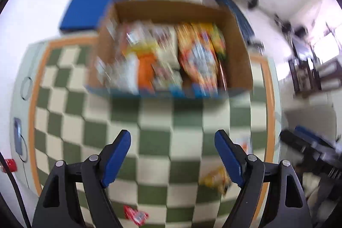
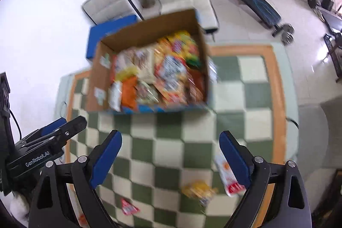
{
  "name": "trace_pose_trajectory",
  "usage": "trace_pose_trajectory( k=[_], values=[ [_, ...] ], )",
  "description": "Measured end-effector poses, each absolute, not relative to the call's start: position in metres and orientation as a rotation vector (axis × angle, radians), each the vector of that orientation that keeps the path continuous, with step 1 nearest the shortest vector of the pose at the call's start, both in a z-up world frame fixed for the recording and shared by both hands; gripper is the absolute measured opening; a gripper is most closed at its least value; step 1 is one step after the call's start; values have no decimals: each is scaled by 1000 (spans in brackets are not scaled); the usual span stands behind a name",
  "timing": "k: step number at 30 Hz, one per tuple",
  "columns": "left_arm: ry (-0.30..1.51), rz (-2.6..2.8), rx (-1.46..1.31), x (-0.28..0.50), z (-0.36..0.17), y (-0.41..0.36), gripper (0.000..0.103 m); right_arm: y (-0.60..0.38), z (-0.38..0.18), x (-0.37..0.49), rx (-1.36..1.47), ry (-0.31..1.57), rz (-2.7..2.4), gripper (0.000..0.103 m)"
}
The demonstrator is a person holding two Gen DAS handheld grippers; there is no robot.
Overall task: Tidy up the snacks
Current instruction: 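Grasp the yellow chip bag with the left tool while the right tool grasps the white spicy-strip packet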
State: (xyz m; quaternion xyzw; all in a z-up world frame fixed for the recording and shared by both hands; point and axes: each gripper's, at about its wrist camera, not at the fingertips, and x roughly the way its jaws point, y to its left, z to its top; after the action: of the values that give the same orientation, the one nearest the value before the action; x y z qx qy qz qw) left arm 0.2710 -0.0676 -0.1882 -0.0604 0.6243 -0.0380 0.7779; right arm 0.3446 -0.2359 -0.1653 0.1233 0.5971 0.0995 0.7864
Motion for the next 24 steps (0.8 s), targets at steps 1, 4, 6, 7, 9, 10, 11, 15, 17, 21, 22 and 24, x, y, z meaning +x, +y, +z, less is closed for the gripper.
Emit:
trace_pose_trajectory(
  k=[1,4,6,7,9,10,11,15,17,21,22,24],
  values=[
    [1393,-115,-119,262,-205,-81,80,-248,-173,334,270,1309,199,95],
    [1500,-200,-34,239,-251,-124,80,-284,-205,304,286,1386,140,95],
    [1543,-256,34,227,-279,-153,80,-309,-233,285,312,1447,94,95],
    [1555,-275,56,223,-289,-164,80,-318,-243,278,321,1463,79,95],
    [1588,-326,98,217,-308,-184,80,-338,-265,262,334,1497,33,95],
    [1605,-348,123,214,-317,-195,80,-344,-272,257,339,1505,19,95],
    [1620,-375,136,211,-323,-204,80,-352,-280,249,350,1514,0,95],
    [1662,-405,213,207,-345,-229,80,-373,-301,229,374,1541,-45,95],
    [1672,-430,222,208,-356,-236,80,-377,-308,223,369,1550,-53,95],
    [1668,-408,204,212,-362,-235,64,-375,-319,223,356,1570,-48,95],
    [1653,-380,204,212,-359,-231,63,-373,-323,225,352,1574,-41,95],
    [1633,-316,220,215,-355,-220,63,-366,-330,231,345,1580,-21,95]
  ],
)
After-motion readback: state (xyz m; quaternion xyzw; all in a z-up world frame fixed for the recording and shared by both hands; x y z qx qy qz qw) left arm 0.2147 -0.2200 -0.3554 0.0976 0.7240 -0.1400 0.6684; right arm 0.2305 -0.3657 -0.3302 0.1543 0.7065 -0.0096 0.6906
